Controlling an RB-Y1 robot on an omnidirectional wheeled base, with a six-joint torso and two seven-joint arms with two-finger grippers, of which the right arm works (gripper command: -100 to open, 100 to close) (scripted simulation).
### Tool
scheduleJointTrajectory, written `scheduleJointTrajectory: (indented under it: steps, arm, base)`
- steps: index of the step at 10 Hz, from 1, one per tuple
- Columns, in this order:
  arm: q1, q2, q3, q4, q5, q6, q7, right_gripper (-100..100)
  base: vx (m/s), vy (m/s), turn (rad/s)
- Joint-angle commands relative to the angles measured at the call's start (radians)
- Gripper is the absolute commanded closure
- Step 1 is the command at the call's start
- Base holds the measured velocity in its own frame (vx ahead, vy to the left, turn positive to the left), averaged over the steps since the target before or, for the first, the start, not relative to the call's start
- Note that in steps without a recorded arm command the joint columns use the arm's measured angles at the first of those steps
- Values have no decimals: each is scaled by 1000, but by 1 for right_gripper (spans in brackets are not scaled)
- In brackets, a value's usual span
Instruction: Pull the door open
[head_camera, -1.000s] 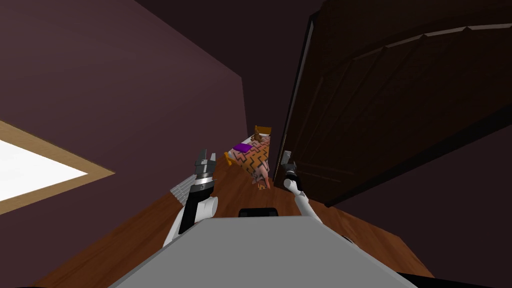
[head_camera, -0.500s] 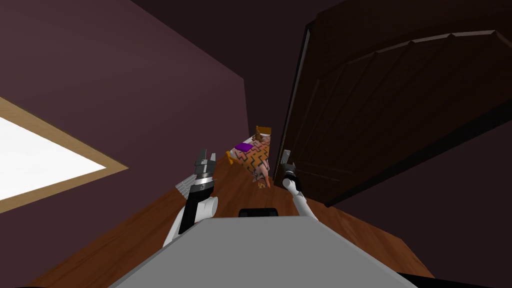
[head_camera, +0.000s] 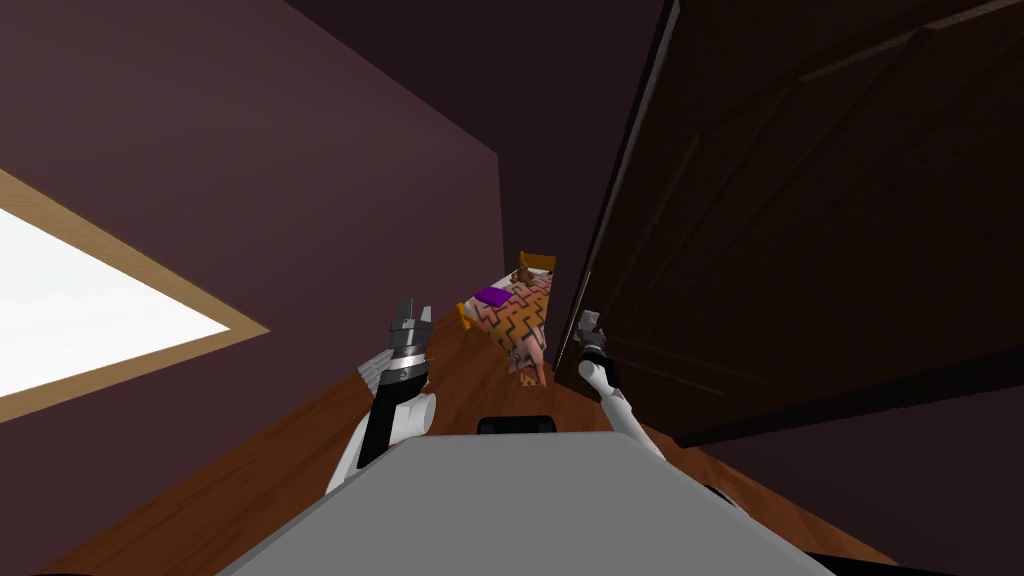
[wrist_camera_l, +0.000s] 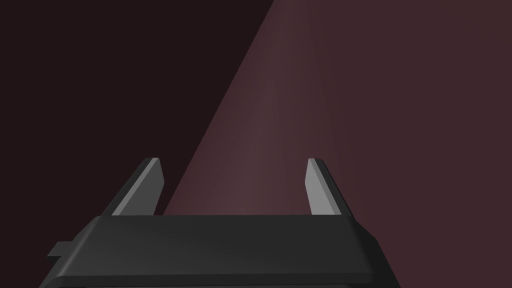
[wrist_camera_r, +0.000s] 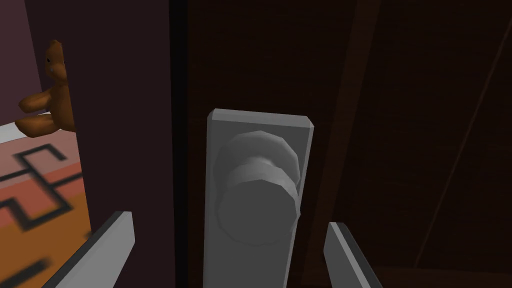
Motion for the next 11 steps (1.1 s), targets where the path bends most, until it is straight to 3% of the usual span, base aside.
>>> scheduleJointTrajectory:
  steps: [1,3,4,5,10,11]
  arm:
    - [8,-36,-5,10,-7,0,-30,-100]
    - [21,-76,-16,16,-17,-2,-63,-100]
    - [18,-71,-10,17,-14,-3,-60,-100]
    - [18,-71,-10,17,-14,-3,-60,100]
    - [18,-71,-10,17,-14,-3,-60,100]
    - [28,-84,7,9,-15,2,-76,100]
  base:
    - [170,-30,80]
    - [138,-27,116]
    - [68,-22,17]
    - [-12,1,-34]
    - [-12,2,2]
    - [-126,-25,116]
